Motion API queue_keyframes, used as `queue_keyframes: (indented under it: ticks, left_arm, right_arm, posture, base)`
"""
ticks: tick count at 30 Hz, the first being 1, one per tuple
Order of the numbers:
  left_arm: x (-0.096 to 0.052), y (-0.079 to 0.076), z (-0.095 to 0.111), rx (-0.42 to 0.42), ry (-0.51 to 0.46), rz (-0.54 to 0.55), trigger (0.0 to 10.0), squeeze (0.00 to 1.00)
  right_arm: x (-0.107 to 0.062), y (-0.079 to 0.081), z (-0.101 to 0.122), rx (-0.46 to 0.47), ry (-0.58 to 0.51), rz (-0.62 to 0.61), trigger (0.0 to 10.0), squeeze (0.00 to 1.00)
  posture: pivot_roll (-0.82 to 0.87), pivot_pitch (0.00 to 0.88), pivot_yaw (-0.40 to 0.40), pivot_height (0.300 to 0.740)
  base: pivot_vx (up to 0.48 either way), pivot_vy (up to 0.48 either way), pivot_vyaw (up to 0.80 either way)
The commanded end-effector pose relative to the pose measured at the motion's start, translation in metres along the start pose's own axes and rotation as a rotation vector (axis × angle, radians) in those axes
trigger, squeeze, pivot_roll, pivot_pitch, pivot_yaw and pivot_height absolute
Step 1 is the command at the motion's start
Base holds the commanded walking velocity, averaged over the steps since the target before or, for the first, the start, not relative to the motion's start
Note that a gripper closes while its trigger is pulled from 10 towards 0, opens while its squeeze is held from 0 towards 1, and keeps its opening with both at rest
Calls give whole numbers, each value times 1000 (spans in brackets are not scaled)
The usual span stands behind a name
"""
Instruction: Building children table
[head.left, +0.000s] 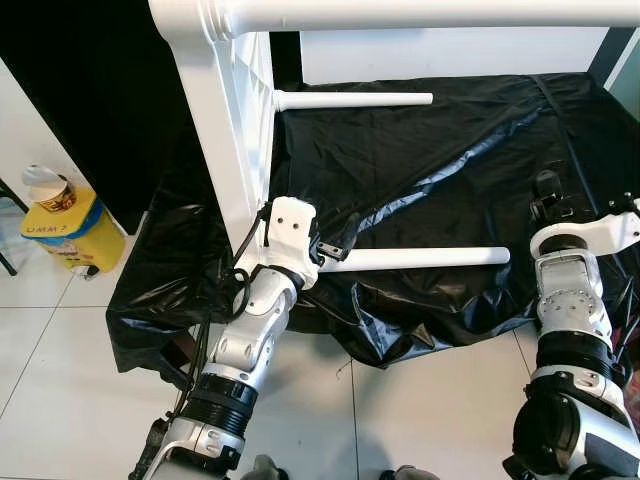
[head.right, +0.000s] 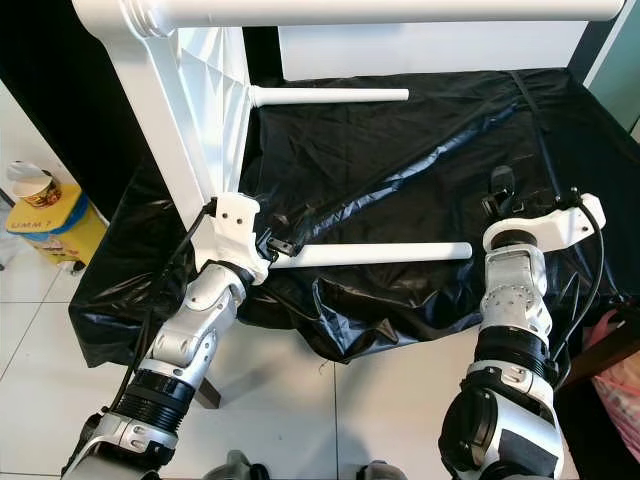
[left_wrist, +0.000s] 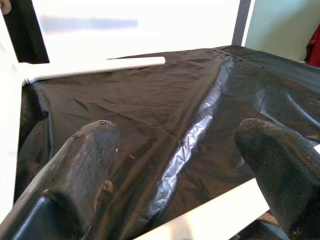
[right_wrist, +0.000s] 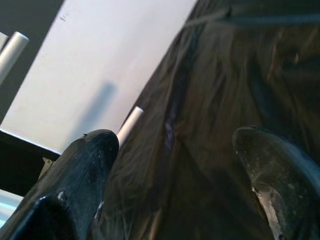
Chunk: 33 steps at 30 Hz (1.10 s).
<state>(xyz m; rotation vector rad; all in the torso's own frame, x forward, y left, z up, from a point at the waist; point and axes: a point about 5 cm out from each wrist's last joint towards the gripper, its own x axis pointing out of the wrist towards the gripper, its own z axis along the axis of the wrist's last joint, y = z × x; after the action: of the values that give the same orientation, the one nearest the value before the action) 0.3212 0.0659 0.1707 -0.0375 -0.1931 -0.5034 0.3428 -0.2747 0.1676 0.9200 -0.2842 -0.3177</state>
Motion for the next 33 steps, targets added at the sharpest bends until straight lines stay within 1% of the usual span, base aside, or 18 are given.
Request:
queue_keyframes:
  ticks: [1,2,3,5,7,8,9,10,11,12,13,14,16,18,20,31,32,33]
  left_arm:
    - [-2,-4,-1,-2,5,-70,10000,0]
    - [-2,-6,-1,-4,6,-77,10000,0]
    - [-2,-6,-1,-4,6,-77,10000,0]
    - [-1,-7,-1,-9,7,-82,10000,0]
    - [-1,-9,0,-13,6,-89,10000,0]
    - [-1,-9,0,-13,6,-89,10000,0]
    - [-1,-9,-1,-15,8,-91,10000,0]
    - [-1,-9,-1,-15,8,-91,10000,0]
    - [-2,-10,-1,-17,10,-92,10000,0]
    - [-3,-9,-2,-18,14,-92,10000,0]
    - [-3,-9,-2,-18,14,-92,10000,0]
    - [-4,-9,-2,-19,18,-92,10000,0]
    - [-4,-7,-2,-18,20,-91,10000,0]
    - [-4,-7,-2,-18,20,-91,10000,0]
    - [-3,-5,-1,-20,21,-88,10000,0]
    - [0,-5,0,-16,20,-95,10000,0]
    - [0,-3,1,-16,19,-89,10000,0]
    - [0,-3,1,-16,19,-89,10000,0]
  right_arm:
    - [-5,-12,-8,83,36,-36,10000,0]
    - [-10,-17,-12,163,45,-54,10000,0]
    - [-10,-17,-12,163,45,-54,10000,0]
    - [-18,-21,-13,211,41,-55,10000,0]
    - [-36,-26,-13,277,27,-55,10000,0]
    - [-36,-26,-13,277,27,-55,10000,0]
    - [-50,-29,-13,308,20,-55,10000,0]
    - [-50,-29,-13,308,20,-55,10000,0]
    - [-65,-32,-12,329,11,-56,10000,0]
    - [-86,-35,-8,339,-4,-54,10000,0]
    - [-86,-35,-8,339,-4,-54,10000,0]
    - [-104,-37,-3,336,-24,-57,10000,0]
    - [-127,-36,5,341,-47,-52,10000,0]
    - [-127,-36,5,341,-47,-52,10000,0]
    - [-134,-35,6,341,-48,-39,10000,0]
    - [-136,-31,14,328,-28,-11,10000,0]
    - [-135,-28,16,266,-16,2,10000,0]
    - [-135,-28,16,266,-16,2,10000,0]
  posture:
    - [-36,81,61,740]
    - [-40,84,63,740]
    - [-40,84,63,740]
    - [-44,87,63,740]
    - [-50,94,65,740]
    - [-50,94,65,740]
    - [-54,102,66,740]
    - [-54,102,66,740]
    - [-58,110,67,740]
    - [-63,121,68,740]
    - [-63,121,68,740]
    - [-63,126,68,740]
    - [-70,131,73,740]
    - [-70,131,73,740]
    - [-83,137,83,740]
    - [-78,127,76,740]
    - [-74,126,73,740]
    - [-74,126,73,740]
  base:
    - [0,0,0]
    - [0,0,0]
    - [0,0,0]
    - [0,0,0]
    - [0,0,0]
    - [0,0,0]
    - [0,0,0]
    - [0,0,0]
    - [0,0,0]
    - [0,0,0]
    - [0,0,0]
    - [0,0,0]
    - [0,0,0]
    - [0,0,0]
    - [0,0,0]
    - [0,0,0]
    - [0,0,0]
    - [0,0,0]
